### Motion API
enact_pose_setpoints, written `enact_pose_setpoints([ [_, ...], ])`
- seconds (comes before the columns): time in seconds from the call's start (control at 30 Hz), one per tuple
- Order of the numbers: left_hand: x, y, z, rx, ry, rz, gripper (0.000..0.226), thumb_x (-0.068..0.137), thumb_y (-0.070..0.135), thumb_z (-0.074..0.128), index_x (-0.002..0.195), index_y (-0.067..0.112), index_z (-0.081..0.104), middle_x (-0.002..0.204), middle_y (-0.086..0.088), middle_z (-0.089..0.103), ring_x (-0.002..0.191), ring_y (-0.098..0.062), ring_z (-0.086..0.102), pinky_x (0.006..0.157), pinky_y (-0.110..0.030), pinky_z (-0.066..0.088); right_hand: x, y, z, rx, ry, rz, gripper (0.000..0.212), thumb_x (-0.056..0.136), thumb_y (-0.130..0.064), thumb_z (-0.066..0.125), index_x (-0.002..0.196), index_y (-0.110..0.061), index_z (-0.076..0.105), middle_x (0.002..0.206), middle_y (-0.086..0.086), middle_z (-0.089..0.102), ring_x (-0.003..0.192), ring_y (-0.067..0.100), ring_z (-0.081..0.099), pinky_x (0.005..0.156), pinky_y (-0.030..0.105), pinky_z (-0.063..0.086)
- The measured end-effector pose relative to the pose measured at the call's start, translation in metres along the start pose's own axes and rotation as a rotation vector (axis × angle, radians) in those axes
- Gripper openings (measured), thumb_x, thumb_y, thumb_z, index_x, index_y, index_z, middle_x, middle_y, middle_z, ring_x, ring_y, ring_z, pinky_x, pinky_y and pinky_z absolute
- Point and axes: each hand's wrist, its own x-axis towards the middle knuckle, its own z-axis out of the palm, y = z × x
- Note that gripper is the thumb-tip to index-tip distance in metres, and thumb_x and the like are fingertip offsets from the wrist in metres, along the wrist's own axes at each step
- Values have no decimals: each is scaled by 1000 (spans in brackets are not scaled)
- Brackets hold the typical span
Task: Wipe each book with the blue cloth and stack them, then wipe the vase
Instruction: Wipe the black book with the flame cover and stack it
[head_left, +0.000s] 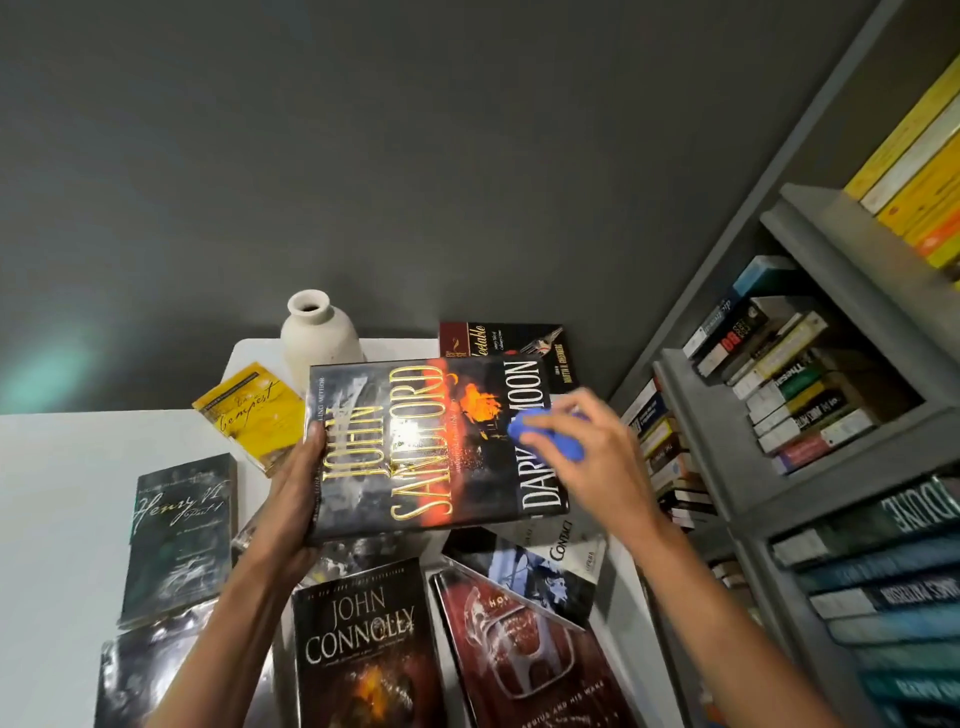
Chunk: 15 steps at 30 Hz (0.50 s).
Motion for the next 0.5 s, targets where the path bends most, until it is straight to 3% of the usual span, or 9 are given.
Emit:
enact_pose_setpoints([
  [0.07,6,-9,1,-18,-37,-30,36,100,42,41,117,19,64,93,1,77,76,-12,74,54,-23,57,30,4,-4,-41,117,67,26,85,-40,64,97,-19,74,90,-2,55,77,18,57,66,40,53],
  [0.13,6,-9,2,-56,-34,-14,35,99,43,44,112,21,68,108,-11,74,87,-24,74,64,-35,61,52,-3,-1,-87,190,87,20,84,-35,70,96,-20,74,89,-2,56,77,20,57,64,36,51],
  [0.2,7,-8,4,-73,-40,-1,35,98,41,45,112,19,68,112,-14,72,91,-26,73,71,-38,61,56,-15,5,-147,175,47,18,83,-34,72,94,-21,75,88,-3,57,76,18,55,61,30,48],
  [0.3,8,-5,0,-46,-61,-4,52,93,45,49,129,9,59,118,-18,69,97,-31,71,72,-39,61,44,-12,6,-124,86,-20,20,83,-35,71,97,-21,75,90,-4,58,78,14,54,61,32,50],
  [0.5,8,-6,5,-94,-56,-11,54,91,46,51,131,11,58,120,-18,68,101,-32,69,75,-41,61,49,-2,-1,-136,207,104,18,82,-33,73,94,-21,74,90,-4,58,77,19,56,61,35,50],
])
